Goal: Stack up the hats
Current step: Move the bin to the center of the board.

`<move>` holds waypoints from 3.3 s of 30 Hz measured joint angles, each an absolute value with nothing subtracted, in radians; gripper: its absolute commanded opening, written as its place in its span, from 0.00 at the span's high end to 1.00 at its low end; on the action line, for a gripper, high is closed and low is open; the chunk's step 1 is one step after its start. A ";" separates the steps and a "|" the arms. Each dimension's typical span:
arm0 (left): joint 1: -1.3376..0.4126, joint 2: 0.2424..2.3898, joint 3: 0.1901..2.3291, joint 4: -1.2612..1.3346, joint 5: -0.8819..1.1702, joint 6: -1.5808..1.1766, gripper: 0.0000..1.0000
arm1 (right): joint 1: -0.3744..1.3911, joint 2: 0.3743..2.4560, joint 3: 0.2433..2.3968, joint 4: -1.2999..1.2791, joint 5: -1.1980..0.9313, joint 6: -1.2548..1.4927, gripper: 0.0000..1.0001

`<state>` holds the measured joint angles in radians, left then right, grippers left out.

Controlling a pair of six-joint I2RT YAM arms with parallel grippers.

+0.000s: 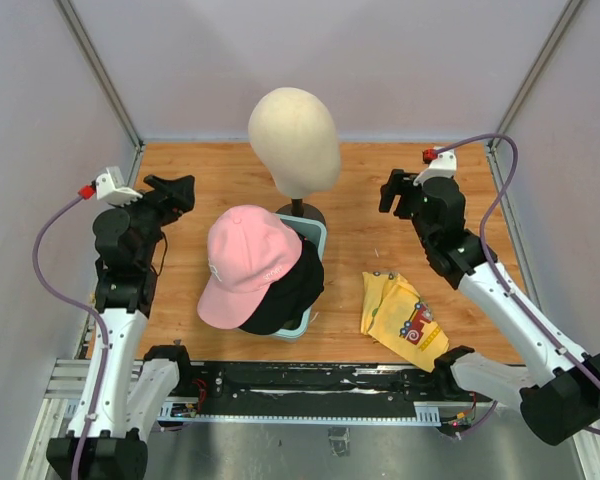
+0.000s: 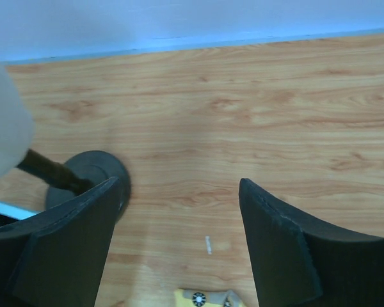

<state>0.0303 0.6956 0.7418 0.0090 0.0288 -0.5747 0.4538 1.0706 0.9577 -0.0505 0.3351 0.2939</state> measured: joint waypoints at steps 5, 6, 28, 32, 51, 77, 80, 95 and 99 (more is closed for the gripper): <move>0.030 0.789 0.793 0.056 0.098 -0.567 0.20 | 0.467 1.079 0.965 -0.033 0.221 0.360 0.27; 0.030 0.794 0.796 0.060 0.104 -0.568 0.20 | 0.476 1.087 0.972 -0.035 0.201 0.367 0.27; 0.031 0.756 0.680 0.065 0.088 -0.614 0.22 | 0.903 1.084 0.795 -0.082 0.279 0.749 0.34; 0.031 0.746 0.672 0.061 0.086 -0.614 0.22 | 0.903 1.135 0.794 -0.046 0.311 0.813 0.35; 0.030 0.724 0.671 0.057 0.048 -0.579 0.22 | 0.903 1.388 0.868 0.046 0.393 0.963 0.50; 0.031 0.649 0.645 0.039 -0.019 -0.585 0.23 | 0.903 1.373 0.872 -0.037 0.363 1.077 0.99; 0.031 0.647 0.645 0.034 -0.026 -0.590 0.23 | 0.903 1.350 0.872 -0.076 0.358 1.077 0.99; 0.031 0.646 0.645 0.028 -0.032 -0.630 0.25 | 0.841 1.101 0.789 -0.243 0.359 1.101 0.99; 0.031 0.656 0.647 0.028 -0.028 -0.636 0.26 | 0.790 1.042 0.722 -0.250 0.358 1.122 0.99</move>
<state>0.0307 0.6563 0.6468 0.0280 -0.0284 -0.6361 0.7898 1.0424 0.7219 -0.2504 0.3576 1.1225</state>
